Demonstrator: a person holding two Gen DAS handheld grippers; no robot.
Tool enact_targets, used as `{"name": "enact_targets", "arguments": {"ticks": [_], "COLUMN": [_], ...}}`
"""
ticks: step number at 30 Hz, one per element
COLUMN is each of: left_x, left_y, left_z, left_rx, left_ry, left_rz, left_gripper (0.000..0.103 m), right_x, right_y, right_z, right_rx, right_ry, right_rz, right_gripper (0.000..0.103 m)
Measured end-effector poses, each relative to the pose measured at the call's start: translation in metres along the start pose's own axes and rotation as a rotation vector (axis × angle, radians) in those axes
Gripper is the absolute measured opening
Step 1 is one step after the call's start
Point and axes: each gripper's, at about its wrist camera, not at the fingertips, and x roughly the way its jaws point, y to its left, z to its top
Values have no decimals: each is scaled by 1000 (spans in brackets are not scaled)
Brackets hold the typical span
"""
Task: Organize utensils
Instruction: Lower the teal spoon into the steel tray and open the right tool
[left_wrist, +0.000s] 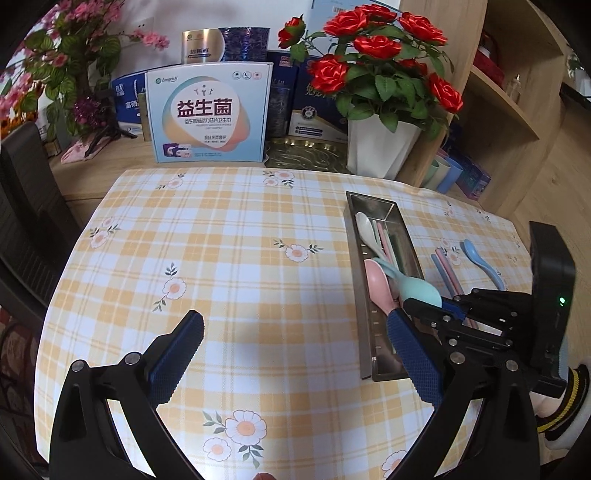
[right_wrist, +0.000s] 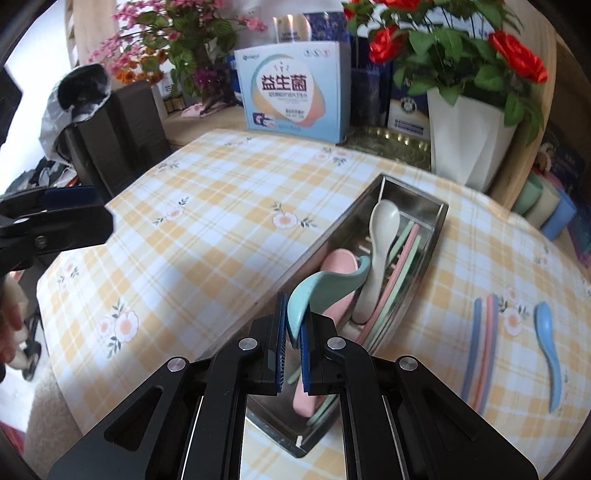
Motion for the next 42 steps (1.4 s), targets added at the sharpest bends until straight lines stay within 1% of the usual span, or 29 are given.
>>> {"name": "enact_targets", "arguments": {"ticks": [2, 6, 9, 12, 14, 15, 16, 17, 18, 21, 23, 24, 26, 27, 31, 42], "left_x": [0, 2, 2, 3, 3, 3, 4, 4, 4, 4, 3, 3, 2, 2, 1, -1], "left_y": [1, 1, 0, -3, -7, -9, -12, -14, -16, -23, -28, -31, -37, -40, -55, -104], "left_z": [-1, -1, 0, 1, 2, 3, 3, 4, 4, 6, 7, 8, 10, 11, 15, 24], "left_rx": [-4, -8, -6, -3, 0, 3, 5, 8, 12, 19, 25, 29, 38, 42, 73, 135], "left_ry": [1, 4, 5, 8, 8, 9, 11, 12, 12, 10, 6, 3, -1, -2, -10, -30], "left_rz": [-1, -2, -3, -3, -2, -2, 0, 3, 6, 10, 9, 10, 10, 9, 12, 1], "left_gripper": [97, 97, 97, 97, 97, 97, 97, 97, 97, 97, 97, 97, 97, 97, 97, 97], "right_x": [5, 7, 7, 6, 4, 2, -1, -5, -12, -25, -34, -39, -49, -54, -76, -125], "right_y": [-4, -7, -9, -6, -6, -6, -7, -9, -11, -20, -27, -31, -41, -45, -67, -123], "right_z": [-2, -4, -4, -5, -6, -6, -7, -8, -9, -9, -12, -13, -16, -18, -29, -58], "right_rx": [35, 60, 92, 88, 85, 87, 92, 100, 109, 123, 142, 152, 168, 172, 194, 298], "right_ry": [28, 50, 67, 86, 89, 86, 81, 65, 33, 4, -25, -39, -59, -66, -122, -249], "right_rz": [24, 45, 90, 100, 97, 94, 86, 80, 76, 46, 35, 28, 7, 3, -38, -143], "right_gripper": [6, 6, 8, 8, 11, 26, 54, 63, 63, 63, 66, 71, 76, 82, 87, 87]}}
